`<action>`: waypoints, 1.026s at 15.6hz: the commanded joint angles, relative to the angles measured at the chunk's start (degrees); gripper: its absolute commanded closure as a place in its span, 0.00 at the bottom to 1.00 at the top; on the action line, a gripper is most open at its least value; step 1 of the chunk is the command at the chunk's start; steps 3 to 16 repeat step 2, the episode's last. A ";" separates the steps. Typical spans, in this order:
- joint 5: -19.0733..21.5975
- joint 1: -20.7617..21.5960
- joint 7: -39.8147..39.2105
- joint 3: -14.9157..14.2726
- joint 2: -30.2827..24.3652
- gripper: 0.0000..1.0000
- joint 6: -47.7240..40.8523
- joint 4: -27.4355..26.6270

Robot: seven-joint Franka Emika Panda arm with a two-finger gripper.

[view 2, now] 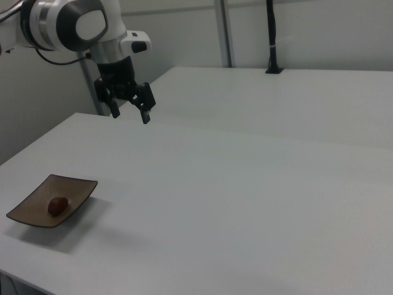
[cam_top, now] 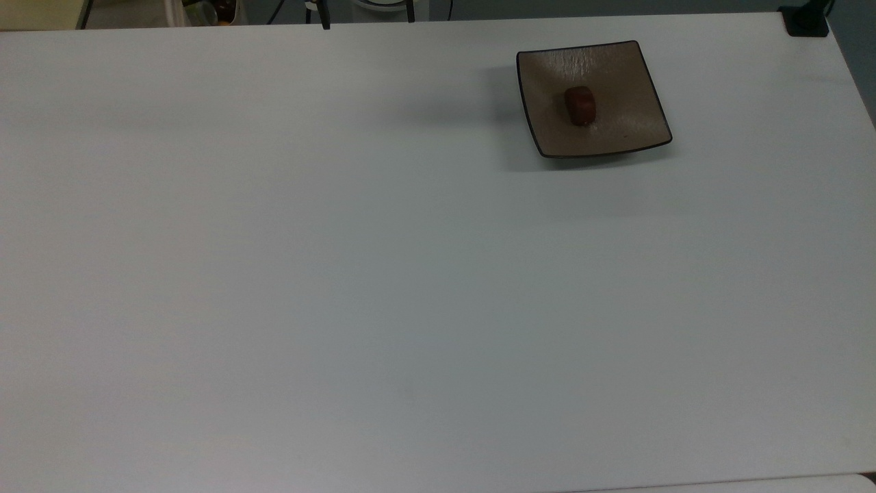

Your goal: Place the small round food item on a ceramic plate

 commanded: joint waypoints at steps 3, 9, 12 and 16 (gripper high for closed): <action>0.35 -0.04 -1.16 0.05 0.88 0.00 -1.25 1.37; 0.35 -0.04 -1.16 0.05 0.88 0.00 -1.25 1.37; 0.35 -0.04 -1.16 0.05 0.88 0.00 -1.25 1.37; 0.35 -0.04 -1.16 0.05 0.88 0.00 -1.25 1.37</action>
